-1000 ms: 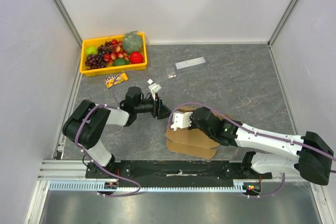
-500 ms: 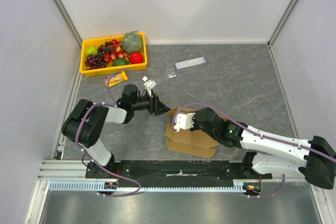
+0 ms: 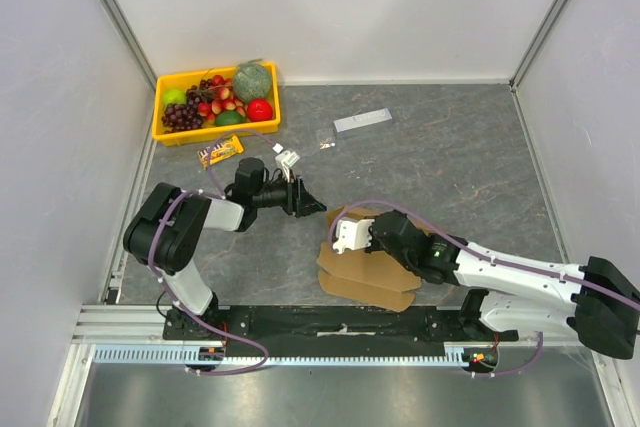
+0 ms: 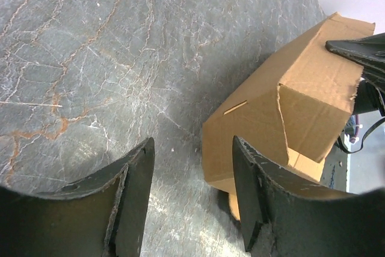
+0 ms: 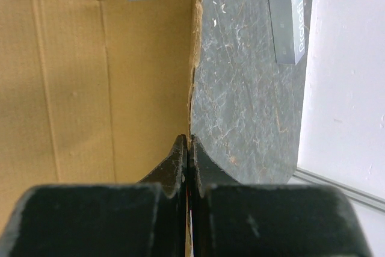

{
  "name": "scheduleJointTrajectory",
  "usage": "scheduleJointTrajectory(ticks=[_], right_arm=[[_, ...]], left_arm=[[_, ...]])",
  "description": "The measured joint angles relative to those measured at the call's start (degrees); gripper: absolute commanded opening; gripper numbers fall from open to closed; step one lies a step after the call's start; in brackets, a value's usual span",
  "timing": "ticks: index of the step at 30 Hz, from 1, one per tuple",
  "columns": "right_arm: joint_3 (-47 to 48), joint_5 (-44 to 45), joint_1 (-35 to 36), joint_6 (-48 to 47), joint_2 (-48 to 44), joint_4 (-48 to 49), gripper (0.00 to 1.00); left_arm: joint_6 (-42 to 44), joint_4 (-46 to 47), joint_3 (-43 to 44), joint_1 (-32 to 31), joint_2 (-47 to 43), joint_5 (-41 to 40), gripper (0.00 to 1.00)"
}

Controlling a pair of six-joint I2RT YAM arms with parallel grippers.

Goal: Fold the paper box

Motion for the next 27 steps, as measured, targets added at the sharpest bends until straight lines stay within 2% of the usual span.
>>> scheduleJointTrajectory(ticks=[15,27], right_arm=[[-7.15,7.13,0.63,-7.26,0.74,12.98,0.00],[-8.31,10.71,1.79,-13.11,3.78,22.64,0.00]], left_arm=[[0.09,-0.07,0.22,0.00,0.68,1.60,0.62],[0.07,2.03,1.62,0.00,3.30,6.10,0.67]])
